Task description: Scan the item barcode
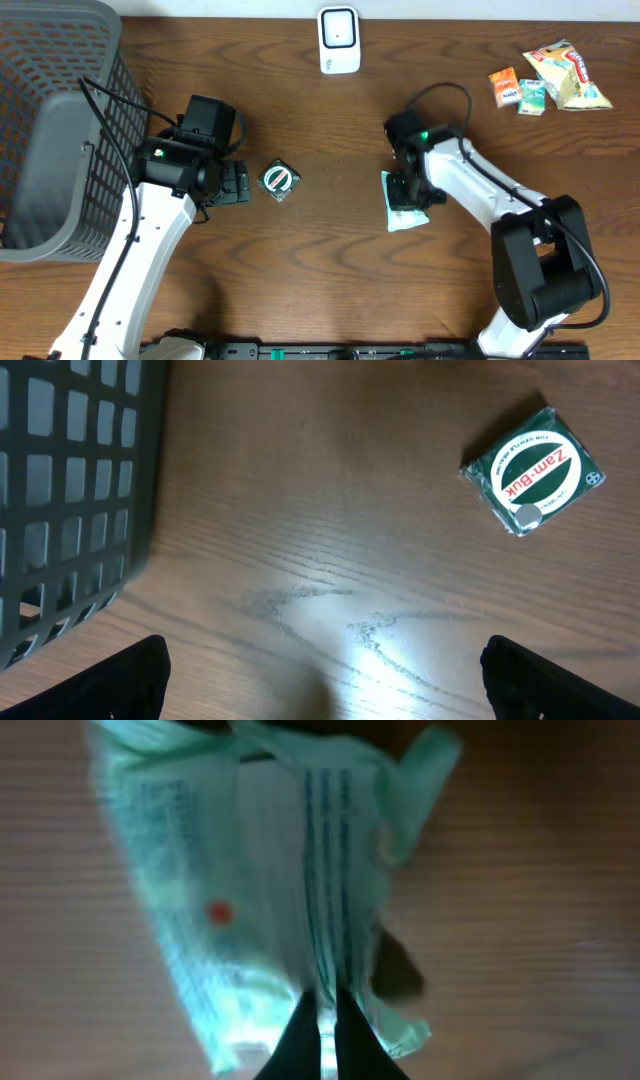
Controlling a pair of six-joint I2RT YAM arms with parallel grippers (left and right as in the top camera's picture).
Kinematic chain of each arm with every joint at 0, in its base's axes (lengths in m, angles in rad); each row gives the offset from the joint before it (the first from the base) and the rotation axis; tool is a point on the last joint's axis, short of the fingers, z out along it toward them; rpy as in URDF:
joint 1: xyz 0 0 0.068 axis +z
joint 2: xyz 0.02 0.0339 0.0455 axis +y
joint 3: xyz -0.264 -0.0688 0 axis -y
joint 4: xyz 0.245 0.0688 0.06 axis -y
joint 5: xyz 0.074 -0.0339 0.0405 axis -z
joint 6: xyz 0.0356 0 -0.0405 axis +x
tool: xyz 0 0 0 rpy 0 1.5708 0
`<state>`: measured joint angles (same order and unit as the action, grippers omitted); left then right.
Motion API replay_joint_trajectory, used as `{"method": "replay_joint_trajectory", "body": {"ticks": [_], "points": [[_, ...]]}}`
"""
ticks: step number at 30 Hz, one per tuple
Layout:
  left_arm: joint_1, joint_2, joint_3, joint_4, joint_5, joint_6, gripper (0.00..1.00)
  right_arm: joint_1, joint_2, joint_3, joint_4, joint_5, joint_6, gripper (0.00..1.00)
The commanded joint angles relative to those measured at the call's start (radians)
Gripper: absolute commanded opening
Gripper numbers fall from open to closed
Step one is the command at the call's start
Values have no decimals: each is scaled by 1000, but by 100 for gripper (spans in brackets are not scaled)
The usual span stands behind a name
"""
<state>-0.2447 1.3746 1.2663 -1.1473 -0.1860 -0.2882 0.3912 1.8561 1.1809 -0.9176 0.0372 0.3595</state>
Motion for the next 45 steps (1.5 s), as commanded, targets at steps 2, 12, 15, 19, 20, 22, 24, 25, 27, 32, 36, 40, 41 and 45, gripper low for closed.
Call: {"method": "replay_joint_trajectory", "body": {"ticks": [2,12,15,19,20,22,24,25,27,32,36,40,41,45], "points": [[3,4,0,-3,-10,-2,98,0,3,-68,43,-18,53,2],[3,4,0,-3,-10,-2,98,-13,0,180,-113,-55,12,1],[3,4,0,-3,-9,-2,98,-11,0,233,-105,-55,-25,5],[3,4,0,-4,-10,-2,97,-11,3,208,-95,-47,-32,4],[3,4,0,-3,-10,-2,98,-11,3,194,-93,-30,-32,3],[3,4,0,-3,-9,-2,98,-11,3,152,-74,0,-31,4],[3,4,0,-3,-10,-2,97,-11,3,89,-29,-6,-12,4],[3,4,0,-3,-10,-2,98,-11,3,60,-6,-6,1,5],[3,4,0,-3,-10,-2,98,-12,3,1,48,-5,21,5],[3,4,0,-3,-10,-2,98,-14,3,-100,225,-72,33,6],[3,4,0,-3,-10,-2,98,-14,3,-89,358,-227,42,7],[3,4,0,-3,-10,-2,98,-27,3,-8,387,-276,73,16],[3,4,0,-3,-10,-2,98,-34,3,20,365,-275,67,19],[3,4,0,-3,-10,-2,98,-90,3,170,195,-272,-7,25]]}}
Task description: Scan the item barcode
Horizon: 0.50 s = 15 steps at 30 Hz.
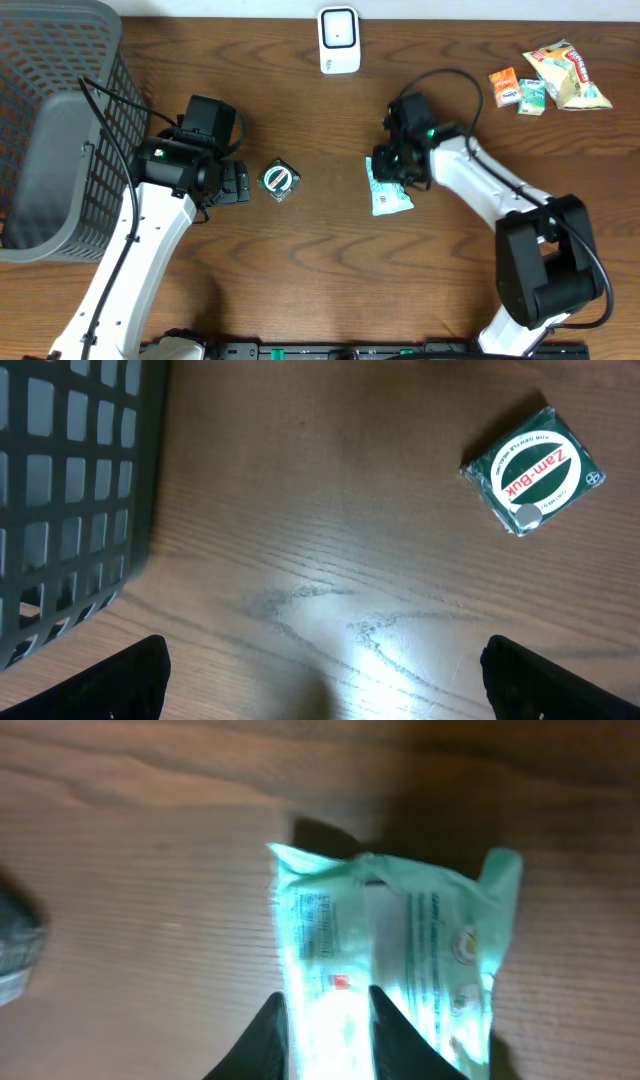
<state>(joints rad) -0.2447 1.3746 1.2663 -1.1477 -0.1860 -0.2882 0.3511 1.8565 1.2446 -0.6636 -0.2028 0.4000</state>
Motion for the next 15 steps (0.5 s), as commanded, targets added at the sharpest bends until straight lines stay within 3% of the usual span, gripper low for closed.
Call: {"method": "replay_joint_trajectory", "body": {"ticks": [1,2,3,6,8,9,15], "points": [[3,4,0,-3,-10,-2,98,-69,2,140,-113,-32,-74,28],[3,4,0,-3,-10,-2,98,-84,2,158,-145,-32,-94,30],[3,4,0,-3,-10,-2,98,-119,2,184,-214,-26,-153,40],[3,4,0,-3,-10,-2,98,-177,3,177,-271,-6,-189,77],[3,4,0,-3,-10,-2,98,-209,3,152,-270,-32,-196,94],[3,4,0,-3,-10,-2,98,-222,3,142,-267,-52,-199,99],[3,4,0,-3,-10,-2,98,-252,12,31,-135,-281,-259,99]]}}
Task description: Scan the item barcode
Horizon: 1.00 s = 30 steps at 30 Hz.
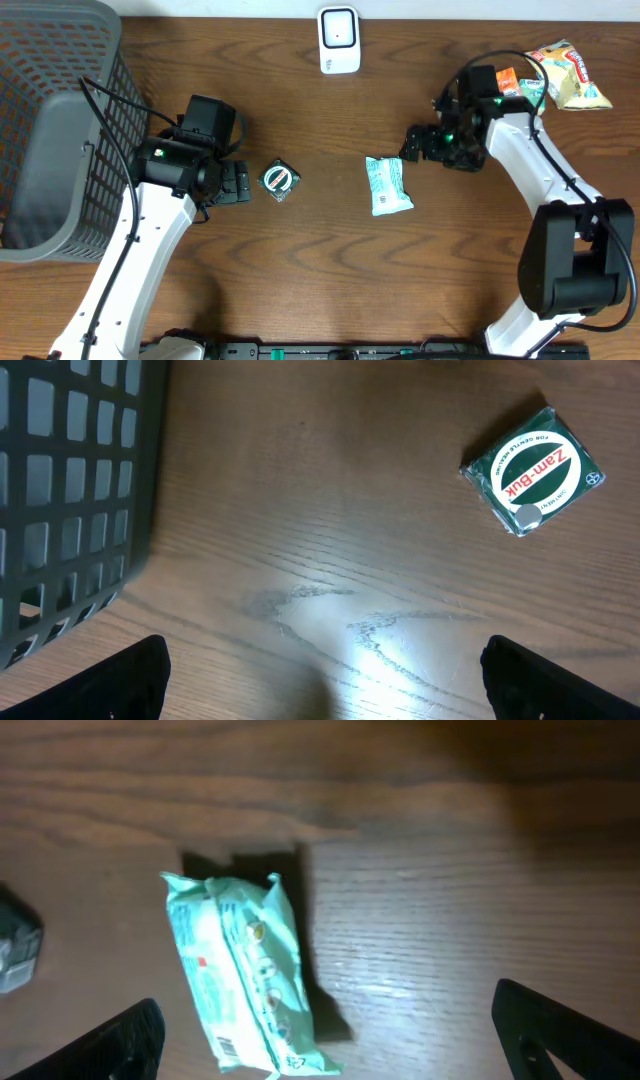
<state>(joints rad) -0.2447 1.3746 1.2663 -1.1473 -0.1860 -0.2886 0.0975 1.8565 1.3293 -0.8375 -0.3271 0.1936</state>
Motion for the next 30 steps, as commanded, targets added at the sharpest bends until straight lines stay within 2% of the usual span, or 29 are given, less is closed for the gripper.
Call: {"method": "replay_joint_trajectory", "body": {"ticks": [1,17,19,20,21,25,26,30], "points": [[3,4,0,-3,-10,-1,98,4,13,-74,65,-172,-53,99],[3,4,0,-3,-10,-1,98,92,14,-325,364,-179,83,80],[3,4,0,-3,-10,-1,98,102,14,-343,384,-179,92,75],[3,4,0,-3,-10,-1,98,107,14,-351,398,-180,105,68],[3,4,0,-3,-9,-2,97,110,14,-359,412,-180,117,56],[3,4,0,-3,-10,-1,97,112,14,-364,419,-181,128,18],[3,4,0,-3,-10,-1,98,112,14,-364,419,-189,128,1],[3,4,0,-3,-10,-1,98,106,10,-357,463,-293,128,1]]}}
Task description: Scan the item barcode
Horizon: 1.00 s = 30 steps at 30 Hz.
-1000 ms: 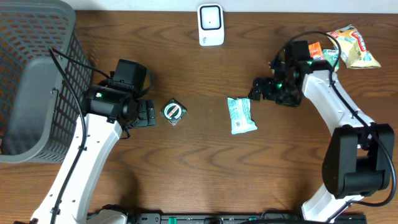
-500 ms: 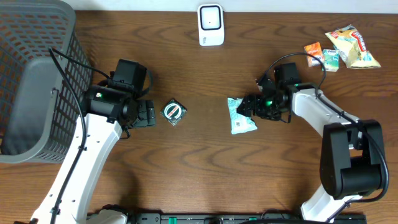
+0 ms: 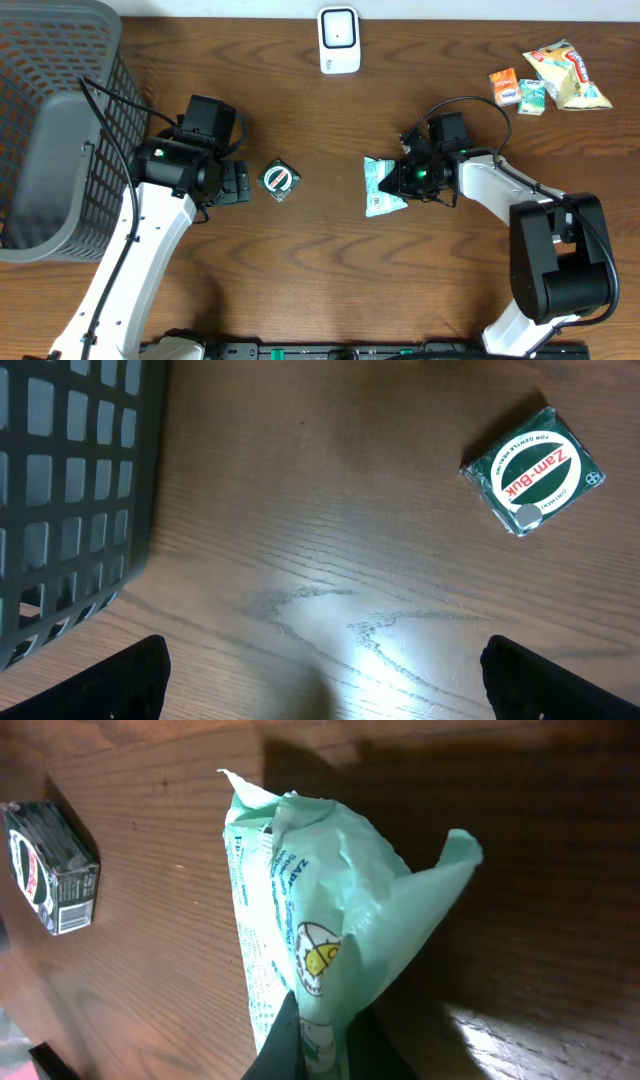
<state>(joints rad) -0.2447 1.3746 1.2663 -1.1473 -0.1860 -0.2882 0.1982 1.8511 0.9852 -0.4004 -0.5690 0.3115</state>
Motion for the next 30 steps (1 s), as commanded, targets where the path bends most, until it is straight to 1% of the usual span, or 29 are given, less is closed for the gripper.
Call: {"method": "replay_joint_trajectory", "body": {"ticks": [1,6,8,11,15,19,25,30], "points": [[3,4,0,-3,-10,-2,98,0,13,-7,39,-90,10,1],[3,4,0,-3,-10,-2,98,-41,-31,48,141,-359,46,1],[3,4,0,-3,-9,-2,98,-56,-63,76,198,-462,85,1],[3,4,0,-3,-10,-2,98,-67,-117,101,280,-533,151,1],[3,4,0,-3,-10,-2,98,-68,-207,103,402,-541,267,1],[3,4,0,-4,-9,-2,98,-66,-293,103,481,-540,362,1],[3,4,0,-3,-10,-2,98,-59,-381,103,479,-529,376,1],[3,4,0,-3,-9,-2,98,-14,-387,103,434,-512,417,1]]}}
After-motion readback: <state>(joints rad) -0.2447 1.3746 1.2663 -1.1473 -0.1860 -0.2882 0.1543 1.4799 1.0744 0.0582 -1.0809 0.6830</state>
